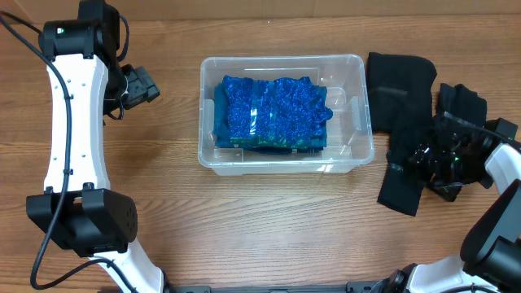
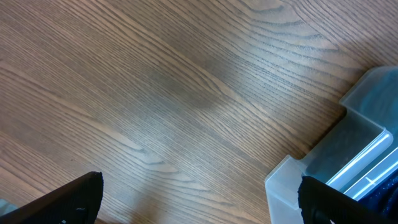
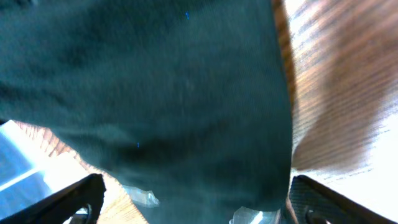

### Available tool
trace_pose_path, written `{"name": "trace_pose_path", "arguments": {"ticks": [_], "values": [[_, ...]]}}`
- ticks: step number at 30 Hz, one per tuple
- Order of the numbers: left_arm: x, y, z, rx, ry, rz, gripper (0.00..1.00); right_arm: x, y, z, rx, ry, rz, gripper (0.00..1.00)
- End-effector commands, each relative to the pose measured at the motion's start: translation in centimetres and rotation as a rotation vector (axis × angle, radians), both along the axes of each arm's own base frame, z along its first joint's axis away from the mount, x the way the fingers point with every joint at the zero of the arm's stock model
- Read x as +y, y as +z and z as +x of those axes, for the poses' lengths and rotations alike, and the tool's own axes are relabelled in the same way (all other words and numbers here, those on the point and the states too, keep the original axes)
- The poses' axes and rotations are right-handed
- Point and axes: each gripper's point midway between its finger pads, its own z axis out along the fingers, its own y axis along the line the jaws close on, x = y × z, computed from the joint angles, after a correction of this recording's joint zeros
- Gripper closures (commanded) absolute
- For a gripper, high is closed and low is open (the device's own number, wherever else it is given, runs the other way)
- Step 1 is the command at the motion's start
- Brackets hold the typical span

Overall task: Pack container
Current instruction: 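Reach the right gripper to the black clothes and grasp them, then lift the black clothes with the right gripper over the bin's right side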

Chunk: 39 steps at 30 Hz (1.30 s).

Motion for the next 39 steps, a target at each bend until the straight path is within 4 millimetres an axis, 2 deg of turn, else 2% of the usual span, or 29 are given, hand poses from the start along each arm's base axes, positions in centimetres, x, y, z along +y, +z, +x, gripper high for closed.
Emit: {"name": "trace_pose_path", "arguments": {"ticks": [1, 3, 6, 8, 9, 11, 12, 15, 16, 17, 18, 19, 21, 24, 26, 30, 32, 34, 37, 39], "values": [[0.1, 0.6, -0.3, -0.016, 0.018, 0.008, 0.00, 0.9, -1.5, -0.9, 0.008, 0.006, 0.020, 0.05], [0.1, 0.6, -0.3, -0.015, 0.018, 0.008, 0.00, 1.6, -1.9, -1.2, -0.002, 0.007, 0.049, 0.12], [0.1, 0.6, -0.3, -0.015, 0.018, 0.008, 0.00, 3.0, -2.2, -1.0, -0.048, 0.008, 0.122, 0.31], [0.1, 0.6, -0.3, -0.016, 0.018, 0.008, 0.00, 3.3, -2.3, -1.2, -0.048, 0.005, 0.134, 0.53], [0.1, 0.6, -0.3, -0.016, 0.018, 0.008, 0.00, 3.3, -2.3, -1.2, -0.048, 0.005, 0.134, 0.57], [0.1, 0.6, -0.3, -0.015, 0.018, 0.008, 0.00, 3.3, -1.6, -1.1, -0.056, 0.005, 0.135, 0.76], [0.1, 0.6, -0.3, -0.015, 0.018, 0.008, 0.00, 3.4, -1.0, -0.9, -0.072, 0.007, 0.142, 0.81], [0.1, 0.6, -0.3, -0.015, 0.018, 0.008, 0.00, 4.0, 3.1, 0.5, -0.184, 0.018, 0.170, 0.96], [0.1, 0.6, -0.3, -0.015, 0.018, 0.008, 0.00, 4.1, 4.9, 0.8, -0.228, 0.025, 0.170, 0.96], [0.1, 0.6, -0.3, -0.015, 0.018, 0.008, 0.00, 4.3, 7.1, 1.1, -0.283, 0.035, 0.166, 0.96], [0.1, 0.6, -0.3, -0.016, 0.018, 0.008, 0.00, 4.8, 10.6, 1.4, -0.369, 0.054, 0.154, 0.96], [0.1, 0.6, -0.3, -0.015, 0.018, 0.008, 0.00, 5.3, 13.1, 1.4, -0.430, 0.074, 0.139, 0.96], [0.1, 0.6, -0.3, -0.015, 0.018, 0.008, 0.00, 6.5, 16.7, 1.2, -0.526, 0.119, 0.107, 0.96], [0.1, 0.6, -0.3, -0.015, 0.018, 0.008, 0.00, 9.8, 21.8, 0.5, -0.693, 0.243, 0.059, 0.96], [0.1, 0.6, -0.3, -0.016, 0.018, 0.008, 0.00, 12.4, 24.2, 0.0, -0.796, 0.343, 0.044, 0.96], [0.1, 0.6, -0.3, -0.015, 0.018, 0.008, 0.00, 17.8, 27.7, -0.3, -0.983, 0.561, 0.039, 0.96], [0.1, 0.6, -0.3, -0.015, 0.018, 0.008, 0.00, 19.7, 28.2, 0.1, -1.024, 0.631, 0.052, 0.96], [0.1, 0.6, -0.3, -0.015, 0.018, 0.008, 0.00, 21.4, 27.6, 1.5, -1.046, 0.703, 0.044, 0.96], [0.1, 0.6, -0.3, -0.016, 0.018, 0.008, 0.00, 23.2, 25.2, 3.9, -1.029, 0.787, 0.055, 0.96], [0.1, 0.6, -0.3, -0.015, 0.018, 0.008, 0.00, 23.7, 21.8, 6.1, -0.968, 0.816, 0.073, 0.96]]}}
